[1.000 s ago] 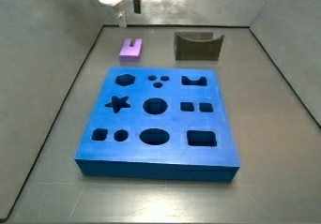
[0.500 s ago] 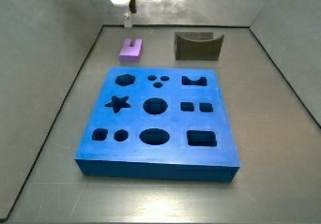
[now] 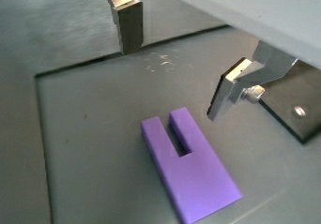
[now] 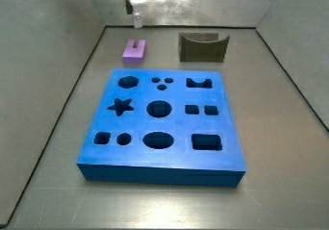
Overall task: Pick up the double-square object. Move up. Rotate the double-square object. Place the double-square object on the fixture. Regrasp the double-square object. Move to above the board. Insert the double-square object.
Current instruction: Rotate the double-square object.
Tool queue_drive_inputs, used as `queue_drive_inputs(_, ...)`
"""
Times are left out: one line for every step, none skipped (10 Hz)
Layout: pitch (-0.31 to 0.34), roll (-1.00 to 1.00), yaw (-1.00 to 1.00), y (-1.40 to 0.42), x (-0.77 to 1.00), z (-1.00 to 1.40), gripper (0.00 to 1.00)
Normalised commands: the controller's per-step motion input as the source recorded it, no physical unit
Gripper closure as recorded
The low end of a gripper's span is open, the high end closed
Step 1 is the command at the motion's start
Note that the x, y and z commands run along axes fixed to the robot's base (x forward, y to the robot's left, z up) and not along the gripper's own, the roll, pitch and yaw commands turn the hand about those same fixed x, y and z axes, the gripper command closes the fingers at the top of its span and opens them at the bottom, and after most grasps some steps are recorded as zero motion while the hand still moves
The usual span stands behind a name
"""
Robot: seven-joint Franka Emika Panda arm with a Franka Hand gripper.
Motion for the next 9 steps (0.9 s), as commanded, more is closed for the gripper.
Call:
queue_drive_inputs(-0.016, 0.00, 1.00, 0.00, 0.04, -0.04, 0.00)
queue_drive_inputs(-0.017, 0.00, 1.00, 0.00, 0.04, -0.04, 0.00)
queue_drive_inputs(-0.018, 0.00, 1.00, 0.00, 0.04, -0.04, 0.00)
queue_drive_inputs(-0.020, 0.00, 1.00, 0.00, 0.04, -0.04, 0.00)
queue_drive_inputs(-0.021, 0.01, 1.00, 0.00, 0.04, -0.04, 0.00)
queue_drive_inputs(-0.022, 0.01, 1.00, 0.00, 0.04, -0.04, 0.00)
queue_drive_inputs(-0.025, 0.01, 1.00, 0.00, 0.04, -0.04, 0.00)
queue_drive_inputs(-0.027, 0.01, 1.00, 0.00, 0.04, -0.04, 0.00)
queue_drive_inputs(-0.030, 0.01, 1.00, 0.00, 0.04, -0.04, 0.00)
